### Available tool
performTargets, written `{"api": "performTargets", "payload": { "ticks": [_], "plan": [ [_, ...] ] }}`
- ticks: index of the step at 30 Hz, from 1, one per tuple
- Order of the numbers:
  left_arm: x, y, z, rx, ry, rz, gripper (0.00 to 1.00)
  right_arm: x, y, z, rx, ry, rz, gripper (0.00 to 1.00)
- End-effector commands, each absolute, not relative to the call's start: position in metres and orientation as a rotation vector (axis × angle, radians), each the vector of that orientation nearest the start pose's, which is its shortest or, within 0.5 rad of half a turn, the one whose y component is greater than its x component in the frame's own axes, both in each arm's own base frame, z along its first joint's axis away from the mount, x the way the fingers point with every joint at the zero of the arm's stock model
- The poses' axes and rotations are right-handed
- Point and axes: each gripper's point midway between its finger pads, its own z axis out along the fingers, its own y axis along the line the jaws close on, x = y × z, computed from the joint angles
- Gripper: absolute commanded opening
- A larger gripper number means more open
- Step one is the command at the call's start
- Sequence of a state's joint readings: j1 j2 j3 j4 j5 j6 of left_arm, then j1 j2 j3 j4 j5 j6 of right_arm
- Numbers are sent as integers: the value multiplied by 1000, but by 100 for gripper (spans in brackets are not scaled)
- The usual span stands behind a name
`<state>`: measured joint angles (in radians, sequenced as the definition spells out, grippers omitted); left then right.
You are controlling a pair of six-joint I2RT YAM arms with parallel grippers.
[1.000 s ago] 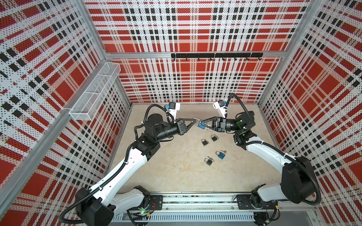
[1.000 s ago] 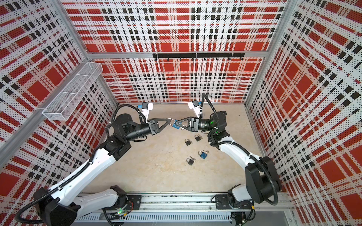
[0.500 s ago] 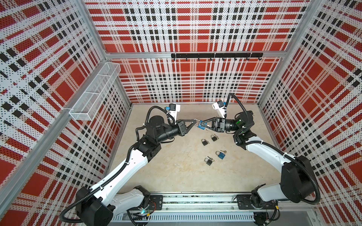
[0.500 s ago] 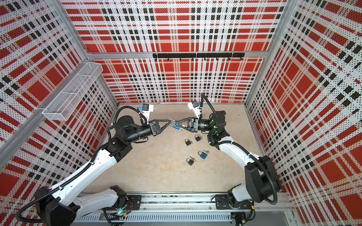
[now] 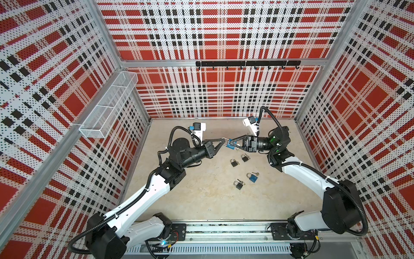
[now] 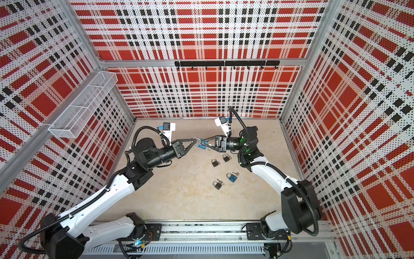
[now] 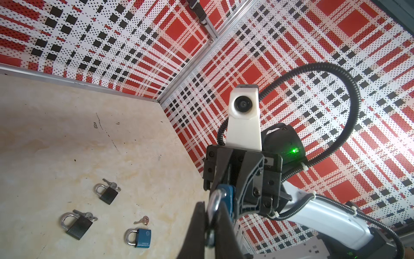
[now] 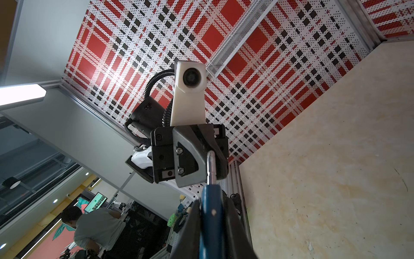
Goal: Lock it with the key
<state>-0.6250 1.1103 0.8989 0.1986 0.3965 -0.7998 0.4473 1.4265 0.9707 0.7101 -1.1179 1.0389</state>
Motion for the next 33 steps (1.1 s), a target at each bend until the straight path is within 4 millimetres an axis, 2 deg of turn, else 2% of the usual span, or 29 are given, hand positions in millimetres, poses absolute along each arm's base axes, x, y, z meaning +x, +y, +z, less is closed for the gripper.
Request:
{"api": "performTargets", "payload": {
  "ticks": [1,21,24,33],
  "plan": [
    [246,-314,301,305,1948,-1461,0,244,310,410,-817,1448,1837,0],
    [213,-355,269,378,2022,-1541,0,245,312,412,-825,1436,1832,0],
    [215,-353,273,364,2006,-1535,0,245,312,411,-826,1439,1830,0],
    [235,-334,307,315,1908,-1523,0,248,312,394,-804,1513,1771,0]
  ]
}}
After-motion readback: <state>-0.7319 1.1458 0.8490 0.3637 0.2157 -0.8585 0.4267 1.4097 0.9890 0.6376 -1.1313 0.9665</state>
